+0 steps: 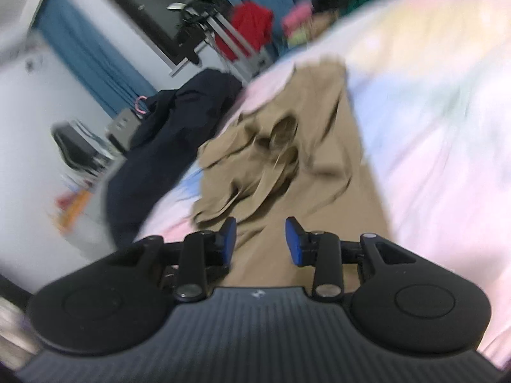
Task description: Fold clothes
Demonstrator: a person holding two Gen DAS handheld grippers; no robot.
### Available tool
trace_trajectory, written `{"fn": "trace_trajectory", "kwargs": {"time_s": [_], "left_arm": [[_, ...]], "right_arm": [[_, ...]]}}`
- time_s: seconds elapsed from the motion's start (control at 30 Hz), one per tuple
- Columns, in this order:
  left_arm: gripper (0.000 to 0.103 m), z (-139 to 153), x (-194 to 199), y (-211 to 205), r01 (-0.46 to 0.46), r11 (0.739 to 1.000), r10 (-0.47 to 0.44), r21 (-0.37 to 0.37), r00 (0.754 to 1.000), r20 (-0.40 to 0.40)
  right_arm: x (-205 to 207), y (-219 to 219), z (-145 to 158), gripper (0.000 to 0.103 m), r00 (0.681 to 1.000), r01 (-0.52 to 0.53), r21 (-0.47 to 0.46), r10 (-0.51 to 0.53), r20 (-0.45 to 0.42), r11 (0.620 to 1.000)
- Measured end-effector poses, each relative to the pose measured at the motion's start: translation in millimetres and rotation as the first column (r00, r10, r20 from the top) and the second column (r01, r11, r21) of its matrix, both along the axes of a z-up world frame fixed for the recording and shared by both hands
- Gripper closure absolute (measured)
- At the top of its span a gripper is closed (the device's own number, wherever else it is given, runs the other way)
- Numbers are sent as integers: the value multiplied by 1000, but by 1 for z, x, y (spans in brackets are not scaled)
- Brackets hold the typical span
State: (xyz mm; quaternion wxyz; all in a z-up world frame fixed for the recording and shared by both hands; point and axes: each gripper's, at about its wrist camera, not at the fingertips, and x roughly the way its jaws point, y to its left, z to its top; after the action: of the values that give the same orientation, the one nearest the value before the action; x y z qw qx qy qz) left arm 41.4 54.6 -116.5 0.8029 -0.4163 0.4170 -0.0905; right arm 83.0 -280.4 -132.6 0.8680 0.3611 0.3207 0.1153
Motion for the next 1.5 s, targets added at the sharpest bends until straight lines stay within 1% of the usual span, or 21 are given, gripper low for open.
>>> {"fn": "trace_trajectory", "kwargs": {"time_s": [0.03,0.07,0.1,0.13,0.17,0.27,0.37,0.4,0.47,0.57,0.7,0.73,0.8,0.87,0.9,1.0,1.1,1.23,1.33,1.4,1.5], "left_arm": [[75,-1,-1,2,-11,1000,11,-6,1000,-4],[82,-3,-2,3,-21,1000,21,-11,1000,-8],[84,-4,-3,7,-32,999,31,-26,999,-12],[87,-3,-4,8,-38,999,38,-36,999,-12],[90,-2,-4,9,-45,998,44,-46,999,-11],[92,3,-3,10,-53,997,55,-62,998,20],[92,6,-7,11,-63,993,68,-99,997,47],[92,7,-8,12,-68,991,75,-117,996,55],[93,8,-8,13,-70,988,79,-136,995,68],[93,11,-8,14,-61,987,74,-147,994,82],[93,13,-6,14,-52,986,67,-156,993,97],[93,14,-7,14,-50,987,66,-152,993,102],[93,16,-9,13,-46,988,62,-145,992,113],[93,21,-9,11,-37,990,55,-133,989,138],[93,24,-8,10,-30,992,49,-122,987,155],[93,44,-12,6,-15,994,37,-105,977,211],[94,67,-17,7,-9,994,35,-113,973,229],[95,103,-38,10,-1,997,24,-82,960,278],[95,122,-66,12,10,998,7,-55,953,303],[95,127,-91,14,24,997,-2,-71,953,304],[95,128,-135,22,47,992,-11,-115,955,298]], "right_arm": [[2,-1,-8,60,999,-17,87,20,-27,996],[4,1,-15,50,998,-34,154,42,-52,987],[7,4,-23,41,995,-48,221,66,-76,974],[10,6,-30,28,991,-60,286,92,-99,956],[12,11,-37,22,986,-73,332,118,-117,941],[16,22,-60,22,970,-47,417,142,-200,908],[12,16,-94,22,932,119,474,67,-357,872],[10,10,-102,25,919,175,483,33,-392,858],[6,1,-110,29,913,249,516,-21,-407,819],[4,-4,-105,33,915,305,478,-114,-387,824],[1,-6,-102,57,896,395,408,-249,-367,823],[1,-10,-103,61,887,424,401,-284,-363,812],[5,-20,-104,76,874,459,380,-332,-354,803],[7,-20,-98,87,878,461,347,-363,-312,817],[7,-22,-93,89,889,448,348,-366,-276,824],[7,-23,-72,91,915,402,337,-362,-176,851],[4,-25,-44,91,929,370,361,-351,-120,856],[-12,-31,-7,92,942,323,391,-334,-42,862],[-36,-34,15,92,953,270,406,-302,16,873],[-57,-35,28,92,959,239,399,-281,48,885],[-102,-44,31,92,970,199,421,-238,41,885]]}}
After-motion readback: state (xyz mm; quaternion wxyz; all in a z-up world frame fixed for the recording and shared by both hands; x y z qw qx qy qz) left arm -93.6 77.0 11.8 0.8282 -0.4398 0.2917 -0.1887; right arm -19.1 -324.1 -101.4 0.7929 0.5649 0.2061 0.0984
